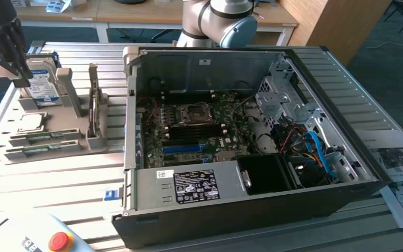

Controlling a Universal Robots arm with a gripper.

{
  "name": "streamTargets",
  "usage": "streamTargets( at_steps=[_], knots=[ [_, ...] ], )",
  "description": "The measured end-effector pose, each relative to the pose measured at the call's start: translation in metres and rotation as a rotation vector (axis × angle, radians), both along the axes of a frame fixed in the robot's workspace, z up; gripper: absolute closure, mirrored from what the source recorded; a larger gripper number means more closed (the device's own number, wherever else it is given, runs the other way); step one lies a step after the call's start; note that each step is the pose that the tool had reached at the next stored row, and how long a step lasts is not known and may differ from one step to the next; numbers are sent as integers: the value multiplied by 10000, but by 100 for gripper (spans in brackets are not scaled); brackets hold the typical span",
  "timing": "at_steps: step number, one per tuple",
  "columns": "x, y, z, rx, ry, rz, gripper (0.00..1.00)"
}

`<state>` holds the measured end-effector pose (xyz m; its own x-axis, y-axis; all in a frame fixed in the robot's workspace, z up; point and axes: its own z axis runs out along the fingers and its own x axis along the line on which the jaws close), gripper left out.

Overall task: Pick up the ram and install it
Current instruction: 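Pick up the ram and move it above insertion slot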

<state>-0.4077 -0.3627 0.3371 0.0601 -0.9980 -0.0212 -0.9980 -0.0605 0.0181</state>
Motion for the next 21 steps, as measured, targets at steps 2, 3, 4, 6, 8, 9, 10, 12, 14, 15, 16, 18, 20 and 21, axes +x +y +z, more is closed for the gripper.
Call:
streamTargets(
  at_steps=[2,3,4,6,8,9,10,12,14,15,16,18,20,21],
  knots=[
    [0,0,-37,7,-3,0,69],
    [0,0,-56,11,-4,0,69],
    [0,0,-73,15,-6,0,69],
    [-1,0,-108,21,-12,1,69],
    [-1,0,-145,25,-14,1,69],
    [-1,0,-163,28,-14,0,69],
    [-1,0,-179,35,-16,0,69],
    [-2,0,-208,45,-18,0,69],
    [-1,0,-236,51,-18,0,69],
    [-1,0,-250,52,-17,0,69],
    [-1,-1,-264,53,-18,0,69],
    [-1,0,-292,57,-18,0,69],
    [-1,0,-303,57,-16,0,69],
    [-1,0,-303,56,-16,0,69]
  ],
)
